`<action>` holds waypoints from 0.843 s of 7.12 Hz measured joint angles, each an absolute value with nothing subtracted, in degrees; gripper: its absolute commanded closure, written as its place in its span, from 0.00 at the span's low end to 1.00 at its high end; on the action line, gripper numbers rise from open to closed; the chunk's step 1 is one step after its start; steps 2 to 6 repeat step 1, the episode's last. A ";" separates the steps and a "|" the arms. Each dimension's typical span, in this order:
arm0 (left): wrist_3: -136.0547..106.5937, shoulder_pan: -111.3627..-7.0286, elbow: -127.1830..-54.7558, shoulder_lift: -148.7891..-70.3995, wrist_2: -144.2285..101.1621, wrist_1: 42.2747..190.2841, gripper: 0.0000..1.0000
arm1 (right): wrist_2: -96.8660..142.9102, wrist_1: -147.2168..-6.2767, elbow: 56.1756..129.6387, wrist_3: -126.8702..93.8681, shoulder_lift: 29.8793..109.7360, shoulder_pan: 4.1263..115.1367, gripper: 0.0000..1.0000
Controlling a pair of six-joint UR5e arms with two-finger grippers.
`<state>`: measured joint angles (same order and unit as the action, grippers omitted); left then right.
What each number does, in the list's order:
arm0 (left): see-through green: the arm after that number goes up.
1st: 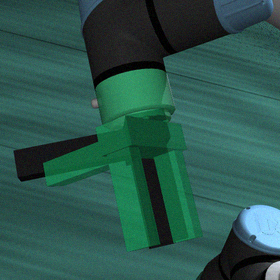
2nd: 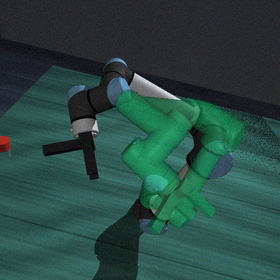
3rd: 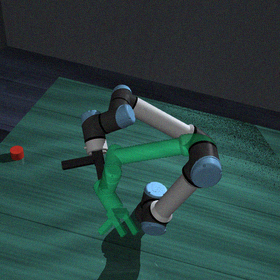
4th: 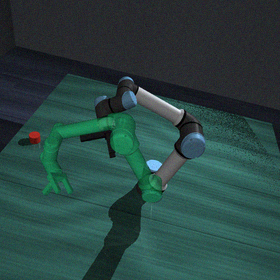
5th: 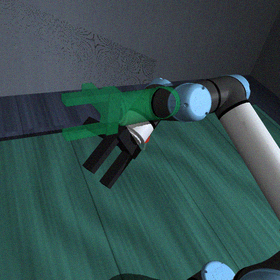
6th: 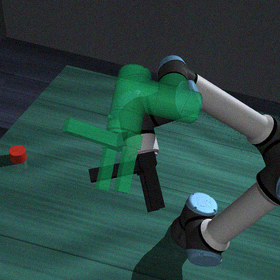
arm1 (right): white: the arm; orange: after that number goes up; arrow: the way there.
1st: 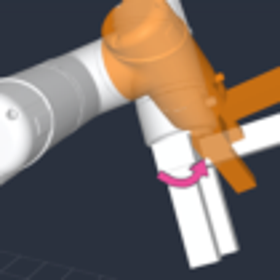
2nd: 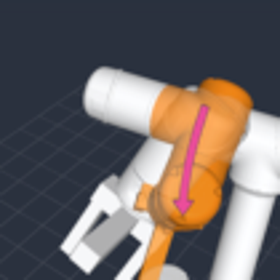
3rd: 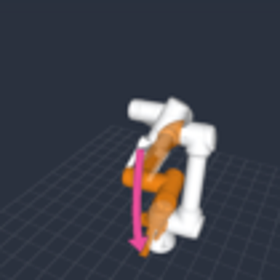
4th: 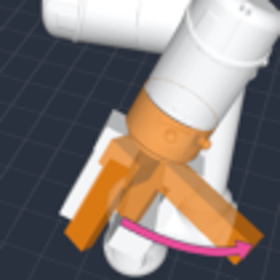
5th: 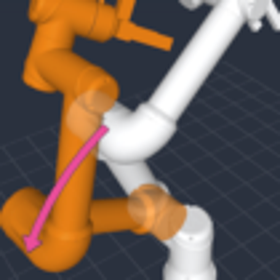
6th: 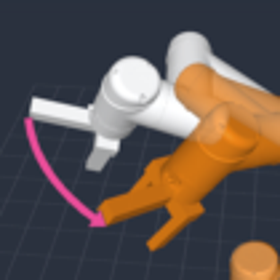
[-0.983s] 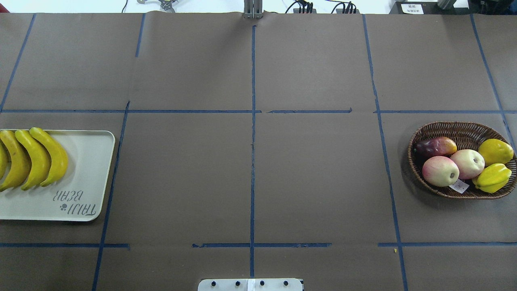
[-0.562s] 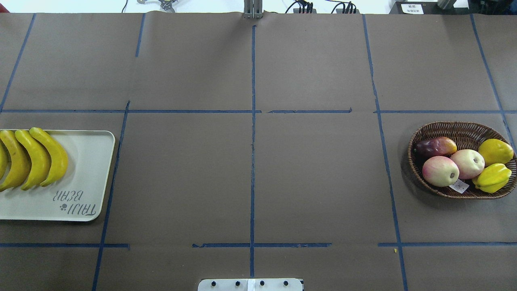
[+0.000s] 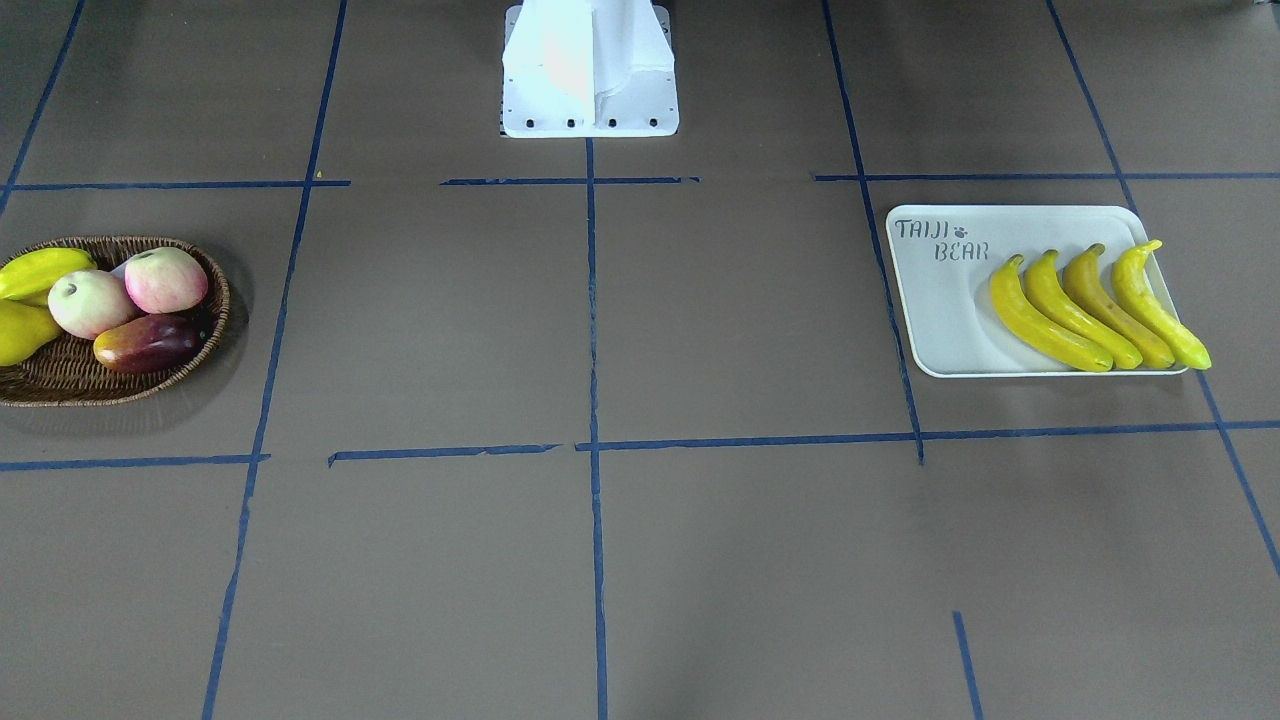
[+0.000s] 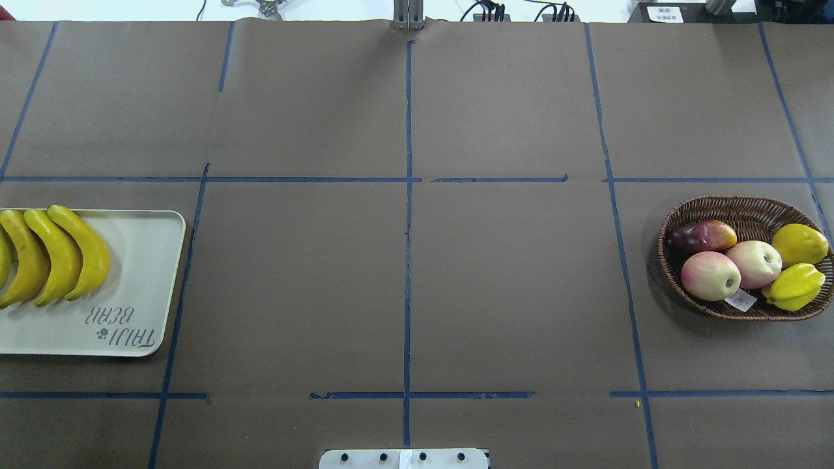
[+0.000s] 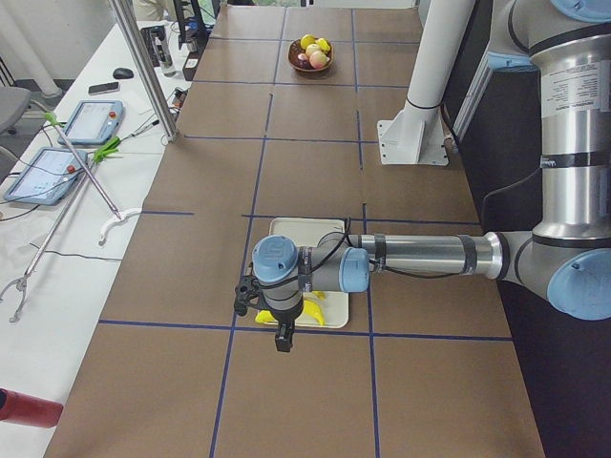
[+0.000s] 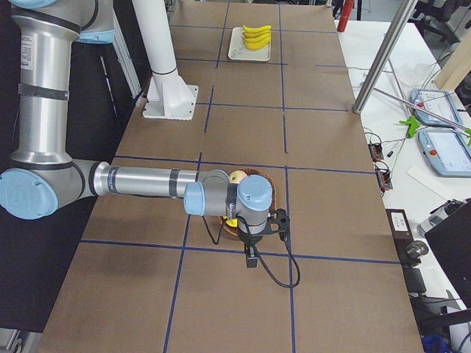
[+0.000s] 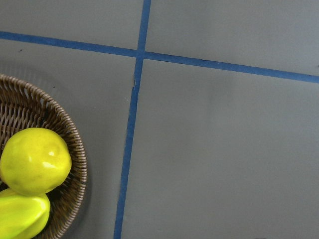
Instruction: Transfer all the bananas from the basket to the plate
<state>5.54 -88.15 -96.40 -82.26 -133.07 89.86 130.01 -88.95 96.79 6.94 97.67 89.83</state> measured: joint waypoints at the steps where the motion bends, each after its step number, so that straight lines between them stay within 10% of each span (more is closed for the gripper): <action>1: 5.54 -88.16 -96.37 -82.27 -133.07 89.85 0.00 | 130.05 -88.95 96.78 6.94 97.70 89.82 0.01; 6: 5.54 -88.16 -96.37 -82.27 -133.07 89.85 0.00 | 130.05 -88.95 96.78 6.94 97.70 89.82 0.01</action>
